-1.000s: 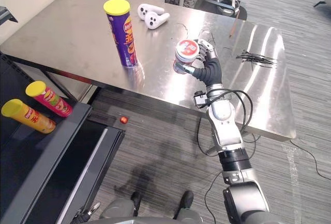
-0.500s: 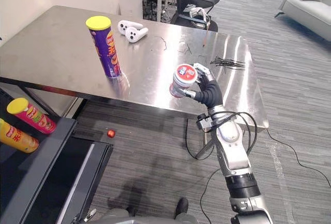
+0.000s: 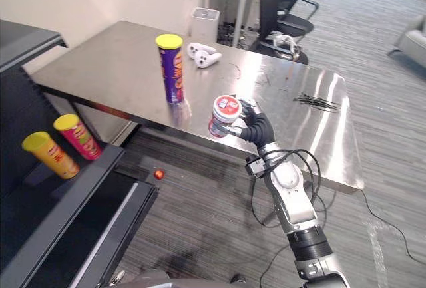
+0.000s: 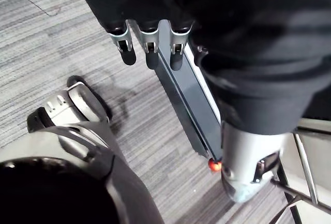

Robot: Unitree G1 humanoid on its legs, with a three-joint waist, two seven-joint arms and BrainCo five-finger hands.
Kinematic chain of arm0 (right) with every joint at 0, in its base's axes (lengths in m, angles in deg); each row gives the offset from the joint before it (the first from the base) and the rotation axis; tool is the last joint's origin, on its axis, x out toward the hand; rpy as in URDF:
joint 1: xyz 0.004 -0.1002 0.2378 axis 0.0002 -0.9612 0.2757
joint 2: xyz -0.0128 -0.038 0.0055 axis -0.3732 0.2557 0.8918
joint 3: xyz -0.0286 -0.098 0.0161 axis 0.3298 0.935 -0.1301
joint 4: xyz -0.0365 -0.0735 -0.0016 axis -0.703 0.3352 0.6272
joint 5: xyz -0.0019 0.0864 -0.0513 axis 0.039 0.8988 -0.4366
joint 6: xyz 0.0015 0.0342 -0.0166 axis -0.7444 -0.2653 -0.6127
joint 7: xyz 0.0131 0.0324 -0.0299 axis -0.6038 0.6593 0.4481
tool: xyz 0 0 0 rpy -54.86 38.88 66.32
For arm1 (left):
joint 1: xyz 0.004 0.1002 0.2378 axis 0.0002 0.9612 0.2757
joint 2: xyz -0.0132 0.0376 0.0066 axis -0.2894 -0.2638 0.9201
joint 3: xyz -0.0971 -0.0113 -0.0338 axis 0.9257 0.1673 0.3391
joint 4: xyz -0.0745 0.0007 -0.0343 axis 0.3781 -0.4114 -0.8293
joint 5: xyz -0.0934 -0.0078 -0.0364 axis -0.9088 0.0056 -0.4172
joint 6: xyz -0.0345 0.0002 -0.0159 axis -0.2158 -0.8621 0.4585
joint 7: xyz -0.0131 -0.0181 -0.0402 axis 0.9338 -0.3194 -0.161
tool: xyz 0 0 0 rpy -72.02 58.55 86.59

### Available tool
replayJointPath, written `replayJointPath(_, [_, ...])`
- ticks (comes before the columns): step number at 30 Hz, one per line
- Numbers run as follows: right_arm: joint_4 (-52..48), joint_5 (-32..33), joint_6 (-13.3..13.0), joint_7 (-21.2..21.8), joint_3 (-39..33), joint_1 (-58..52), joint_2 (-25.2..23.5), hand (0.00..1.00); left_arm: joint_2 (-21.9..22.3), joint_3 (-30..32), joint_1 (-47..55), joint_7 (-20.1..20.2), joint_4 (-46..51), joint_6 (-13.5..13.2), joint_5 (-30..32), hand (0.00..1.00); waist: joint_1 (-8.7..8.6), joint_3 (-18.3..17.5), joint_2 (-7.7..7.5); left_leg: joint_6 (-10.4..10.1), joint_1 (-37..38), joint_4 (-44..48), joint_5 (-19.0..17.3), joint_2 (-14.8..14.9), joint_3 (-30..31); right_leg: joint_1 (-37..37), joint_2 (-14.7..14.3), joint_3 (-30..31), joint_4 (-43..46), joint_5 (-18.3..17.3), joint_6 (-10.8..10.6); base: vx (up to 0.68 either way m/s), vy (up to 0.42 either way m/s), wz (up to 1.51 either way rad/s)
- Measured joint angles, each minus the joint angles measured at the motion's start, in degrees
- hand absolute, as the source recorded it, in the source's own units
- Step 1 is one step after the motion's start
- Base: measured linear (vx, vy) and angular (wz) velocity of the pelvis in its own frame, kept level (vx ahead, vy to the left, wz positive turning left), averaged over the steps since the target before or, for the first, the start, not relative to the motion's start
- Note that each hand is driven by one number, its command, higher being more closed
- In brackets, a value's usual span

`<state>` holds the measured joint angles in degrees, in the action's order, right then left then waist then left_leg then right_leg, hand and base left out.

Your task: Put the gum and the chips on the shelf.

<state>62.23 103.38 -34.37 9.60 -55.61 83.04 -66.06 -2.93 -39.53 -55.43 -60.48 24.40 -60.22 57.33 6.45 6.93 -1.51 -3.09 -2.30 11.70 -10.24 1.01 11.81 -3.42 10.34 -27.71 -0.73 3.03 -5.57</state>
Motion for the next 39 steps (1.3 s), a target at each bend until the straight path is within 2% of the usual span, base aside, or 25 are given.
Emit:
replayJointPath(1, [1.1, 0.0, 0.0, 0.0, 0.0, 1.6, 0.0, 1.00, 0.6, 0.1, 0.1, -0.1, -0.1, 0.0, -0.1, 0.00, 0.53, 0.2, 0.66, 0.0, -0.6, 0.4, -0.1, 0.1, 0.0, 0.0, -0.2, -0.7, 0.2, -0.3, 0.5, -0.12, -0.030, 0.34])
replayJointPath(3, [2.3, 0.0, 0.4, -0.1, -0.2, 2.0, 0.1, 1.00, 1.6, 0.2, 0.9, -0.8, -0.1, 0.5, -0.7, 0.00, 0.99, 0.5, 2.62, 3.1, -0.7, 0.0, -1.4, 2.5, -5.3, -0.3, -0.3, -2.0, 1.3, -1.1, 0.9, -0.08, -0.049, 0.41])
replayJointPath(5, [1.8, -0.5, 0.0, 0.2, -0.8, -0.9, 0.2, 1.00, 1.7, 0.2, 1.0, -0.7, -1.4, 0.5, -1.2, 0.00, 0.08, 0.1, 2.52, 12.5, 0.2, -3.0, -0.8, 6.1, -17.0, -1.4, 0.7, -5.5, 0.7, -1.6, 1.2, 0.00, -0.085, 0.71])
replayJointPath(6, [1.7, -0.6, -0.2, 0.5, -1.5, -1.8, 0.2, 1.00, 1.7, 0.3, 0.8, -0.7, -1.7, 0.5, -1.2, 0.00, -0.16, 0.2, 2.51, 15.2, 0.4, -3.8, -0.8, 6.8, -20.0, -1.7, 0.9, -6.7, 0.7, -1.6, 1.2, 0.06, -0.075, 0.95])
replayJointPath(7, [1.6, -0.6, -0.4, 0.9, -4.2, -3.8, 0.5, 1.00, 1.8, 0.4, 0.4, -0.7, -2.0, 0.5, -0.7, 0.00, -0.58, -0.1, 3.06, 19.3, -0.2, -3.9, 2.2, 8.3, -25.3, -2.2, 1.1, -9.9, 0.9, -1.6, 1.1, 0.07, -0.067, 0.98])
replayJointPath(8, [1.5, -0.5, -0.5, 1.0, -5.8, -4.2, 1.3, 1.00, 2.1, 0.4, 0.2, -0.6, -2.0, 0.5, 0.0, 0.00, -1.34, -0.1, 3.54, 17.6, -2.1, -2.4, 8.4, 9.0, -28.0, -2.2, 1.4, -11.5, 1.8, -2.5, 0.7, 0.11, -0.040, 1.64])
replayJointPath(9, [1.7, -0.5, -0.7, 0.7, -9.9, -6.1, 2.7, 1.00, 1.7, 0.2, -1.3, -0.2, -2.0, 0.7, 0.9, 0.00, -2.04, 0.7, 2.89, 16.0, -4.7, 0.3, 15.9, 8.3, -31.6, -2.0, 4.3, -15.0, 5.4, -4.1, 1.0, 0.07, -0.004, 1.60])
replayJointPath(11, [1.0, -0.4, -0.8, 0.6, -13.5, -7.7, 4.6, 1.00, 1.1, 0.2, -1.1, 0.7, -1.5, 0.6, 2.5, 0.00, -3.21, 1.1, 1.78, 12.7, -2.7, -6.7, 23.1, 5.6, -33.3, -4.4, 5.8, -16.6, 5.3, -5.9, 1.3, 0.01, 0.032, 1.68])
replayJointPath(13, [0.5, 0.0, -1.8, 0.5, -14.5, -8.0, 4.1, 1.00, 1.1, -1.5, -1.2, 1.0, -2.7, 1.5, 3.1, 0.00, -3.07, 1.0, 3.10, 6.4, -2.2, -0.4, 14.7, 5.3, -36.1, -4.8, 6.8, -19.9, 8.2, -8.9, 0.1, -0.01, 0.043, 0.91])
replayJointPath(15, [-0.5, 0.0, -1.9, 0.3, -13.8, -9.3, 3.1, 1.00, 0.9, -2.4, 0.1, 0.9, -3.0, 1.3, 3.1, 0.00, -3.42, 0.9, 3.12, 4.4, 0.7, -1.9, 11.3, 3.1, -36.7, -4.6, 7.4, -21.3, 9.9, -9.7, 0.1, 0.03, 0.073, 0.52])
replayJointPath(16, [-1.1, -0.2, -1.9, 0.1, -13.5, -10.2, 2.6, 1.00, 0.6, -3.5, 0.2, 0.9, -3.4, 1.1, 3.1, 0.00, -4.07, 0.6, 3.52, 3.9, 2.7, -8.1, 11.7, 2.1, -36.6, -3.6, 7.1, -22.2, 11.7, -10.3, 0.2, 0.04, 0.080, 0.62])
replayJointPath(18, [-0.9, -0.6, -1.8, -0.5, -13.5, -10.4, 1.6, 1.00, 0.4, -4.4, 0.1, 1.2, -4.1, 0.6, 2.9, 0.00, -4.39, 0.2, 4.15, 3.3, 4.1, -15.5, 12.0, 2.1, -35.4, -1.4, 6.6, -23.0, 15.3, -11.3, 0.6, 0.00, 0.066, 0.45])
replayJointPath(21, [-0.8, -0.6, -1.8, -0.8, -13.3, -10.8, -1.1, 1.00, -1.1, -5.6, 0.3, 1.9, -4.4, -0.7, 2.9, 0.00, -3.94, 0.4, 1.88, 2.8, 4.7, -16.9, 12.8, 0.5, -34.1, -0.8, 9.1, -22.9, 19.0, -11.4, 0.6, -0.03, 0.064, 0.28])
replayJointPath(24, [-0.8, -0.6, -2.0, -0.6, -11.3, -11.3, -1.4, 1.00, -2.6, -7.1, 0.4, 1.9, -4.5, -0.9, 2.8, 0.00, -4.17, 0.5, 0.31, 4.3, 5.5, -16.8, 11.4, -1.8, -31.2, 0.0, 14.5, -21.5, 28.2, -11.3, 0.7, 0.02, 0.115, 0.44])
replayJointPath(25, [-0.8, -0.6, -2.0, -0.3, -10.1, -11.8, -1.5, 1.00, -3.1, -7.4, 0.5, 1.9, -4.5, -0.9, 2.7, 0.00, -4.11, 0.5, -0.49, 4.9, 5.5, -16.4, 11.0, -2.6, -29.9, 2.4, 17.5, -18.1, 34.5, -10.3, 2.4, 0.04, 0.124, 0.54])
replayJointPath(26, [-0.8, -0.7, -2.1, 0.4, -8.7, -12.0, -1.6, 1.00, -3.4, -7.7, 0.4, 1.9, -4.4, -0.9, 2.5, 0.00, -4.36, 0.7, -0.55, 5.7, 5.4, -15.5, 10.4, -2.7, -28.1, 6.0, 18.1, -11.5, 39.7, -10.4, 6.2, 0.05, 0.107, 0.57])
replayJointPath(27, [-0.8, -0.7, -2.2, 0.9, -8.3, -12.3, -1.7, 1.00, -3.4, -7.8, 0.2, 1.9, -4.4, -0.7, 2.4, 0.00, -4.66, 0.9, -0.30, 5.8, 5.2, -15.0, 10.4, -2.2, -26.9, 7.4, 16.2, -7.0, 39.9, -11.5, 6.6, 0.03, 0.061, 0.92])
replayJointPath(28, [-1.0, -0.6, -2.6, 1.4, -7.9, -13.1, -1.8, 1.00, -3.4, -7.8, -0.4, 1.8, -4.3, -0.7, 1.8, 0.00, -5.17, 1.3, 0.57, 5.8, 3.9, -13.8, 10.3, -1.1, -23.4, 9.0, 10.4, 2.9, 36.6, -13.5, 5.6, 0.01, 0.020, 1.35])
replayJointPath(29, [-2.1, -0.6, -2.7, 1.6, -7.8, -14.0, -1.8, 1.00, -3.6, -7.8, -0.9, 1.8, -3.9, -0.7, 0.7, 0.00, -6.06, 1.0, 0.06, 5.8, 2.0, -12.6, 10.3, -1.1, -19.8, 10.2, 5.1, 12.2, 31.6, -14.8, 4.2, 0.00, -0.003, 1.53])
replayJointPath(32, [-5.8, -0.6, -4.8, 1.4, -7.5, -16.0, -1.8, 1.00, -5.0, -7.9, -2.2, 1.9, -3.9, 0.7, -0.3, 0.00, -6.67, 0.5, -1.70, 5.6, -2.0, -10.5, 10.4, -4.0, -11.8, 11.4, -0.5, 28.4, 21.3, -14.1, 2.8, 0.05, -0.081, 1.62])
replayJointPath(33, [-5.8, -0.6, -5.0, 1.4, -7.3, -16.0, -1.8, 1.00, -5.0, -8.0, -2.2, 1.9, -4.0, 0.8, -0.3, 0.00, -6.63, 0.3, -2.10, 5.3, -2.3, -10.4, 10.6, -4.7, -10.8, 11.3, -0.7, 29.9, 19.8, -13.8, 2.3, 0.07, -0.118, 1.42])
replayJointPath(34, [-5.8, -0.6, -5.1, 1.6, -7.0, -16.0, -1.8, 1.00, -5.5, -7.9, -2.0, 1.9, -3.9, 1.3, -0.5, 0.00, -6.35, 0.1, -3.57, 4.8, -2.6, -10.2, 11.1, -6.2, -9.4, 10.9, -0.1, 30.6, 17.6, -13.4, 0.5, 0.05, -0.118, 1.08])
replayJointPath(35, [-5.4, -0.6, -5.1, 1.7, -7.0, -15.9, -1.7, 1.00, -5.6, -7.9, -2.0, 1.8, -4.0, 1.5, -0.9, 0.00, -6.19, 0.3, -3.35, 4.5, -2.6, -9.8, 11.5, -6.3, -8.8, 10.3, 0.1, 29.3, 17.7, -13.7, -1.2, 0.09, -0.168, 1.03])
replayJointPath(37, [-4.2, -0.3, -5.1, 2.5, -6.9, -14.2, -1.8, 1.00, -4.4, -7.5, -1.0, 1.8, -3.9, 1.6, -2.5, 0.00, -4.54, 0.2, -2.01, 3.1, -3.4, -9.4, 12.3, -4.5, -6.4, 8.8, -1.3, 26.1, 15.4, -13.4, -0.6, 0.09, -0.185, 0.55])
replayJointPath(39, [-3.6, 0.2, -5.1, 2.9, -6.9, -12.1, -1.9, 1.00, -4.3, -7.2, -0.1, 1.8, -3.9, 1.7, -2.5, 0.00, -4.58, 0.0, -1.44, 2.0, -4.7, -9.4, 12.6, -3.0, -4.7, 8.5, -2.9, 24.1, 13.2, -12.3, 0.0, 0.05, -0.151, 0.35])
